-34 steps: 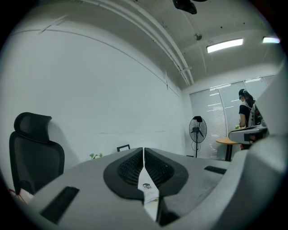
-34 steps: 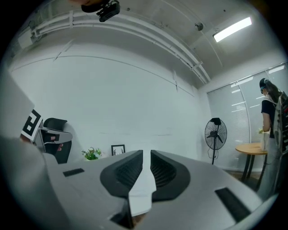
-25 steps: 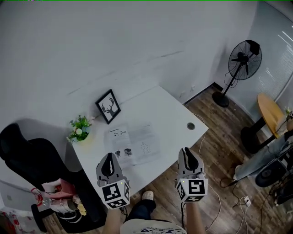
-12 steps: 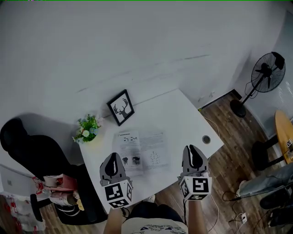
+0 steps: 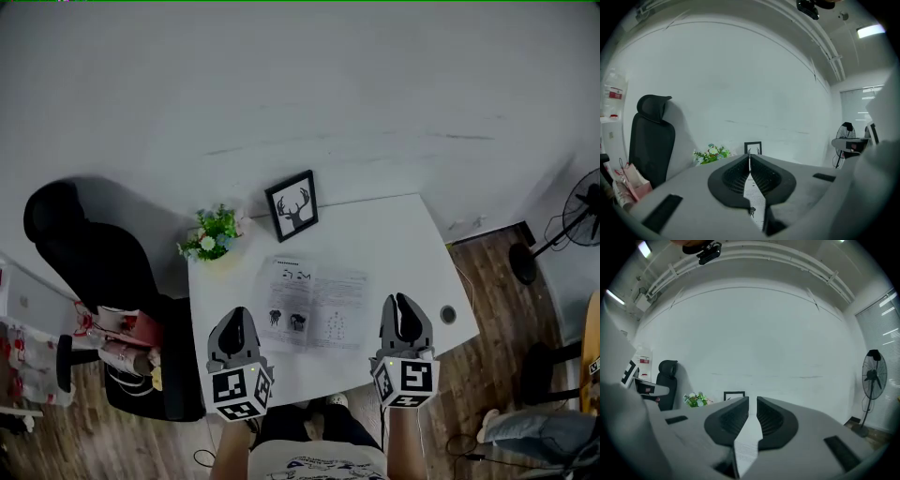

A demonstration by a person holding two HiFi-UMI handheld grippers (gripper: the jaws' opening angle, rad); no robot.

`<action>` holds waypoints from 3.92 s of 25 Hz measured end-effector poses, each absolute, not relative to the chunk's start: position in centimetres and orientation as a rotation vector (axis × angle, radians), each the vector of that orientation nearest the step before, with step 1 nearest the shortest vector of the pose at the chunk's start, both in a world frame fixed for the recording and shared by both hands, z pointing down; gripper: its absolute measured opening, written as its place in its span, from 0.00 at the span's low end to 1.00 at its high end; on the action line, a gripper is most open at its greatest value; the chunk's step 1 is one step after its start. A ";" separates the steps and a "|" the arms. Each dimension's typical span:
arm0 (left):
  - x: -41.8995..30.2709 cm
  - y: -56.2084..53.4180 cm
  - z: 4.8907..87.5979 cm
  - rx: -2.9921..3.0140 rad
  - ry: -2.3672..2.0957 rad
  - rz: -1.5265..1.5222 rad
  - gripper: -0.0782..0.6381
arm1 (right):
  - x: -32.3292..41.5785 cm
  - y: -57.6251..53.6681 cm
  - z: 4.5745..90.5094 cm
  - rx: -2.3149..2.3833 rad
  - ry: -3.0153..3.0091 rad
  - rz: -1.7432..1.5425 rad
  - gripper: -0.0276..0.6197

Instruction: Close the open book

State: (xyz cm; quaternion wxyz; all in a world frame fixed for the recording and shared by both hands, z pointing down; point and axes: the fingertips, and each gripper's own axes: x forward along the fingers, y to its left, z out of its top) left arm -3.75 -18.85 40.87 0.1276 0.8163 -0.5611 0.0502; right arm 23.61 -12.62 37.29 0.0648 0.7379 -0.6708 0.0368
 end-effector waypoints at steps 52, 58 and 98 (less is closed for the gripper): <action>-3.8 -11.5 63.4 1.292 -1.284 -0.357 0.45 | 20.8 -14.6 43.5 1.794 -2.285 0.189 0.12; -3.2 -12.4 64.3 1.248 -1.239 -0.384 0.45 | 21.2 -14.6 44.0 1.807 -2.251 0.189 0.12; -2.1 -15.1 60.1 1.585 -1.250 -0.313 0.15 | 21.0 -16.0 44.0 1.822 -2.231 0.203 0.12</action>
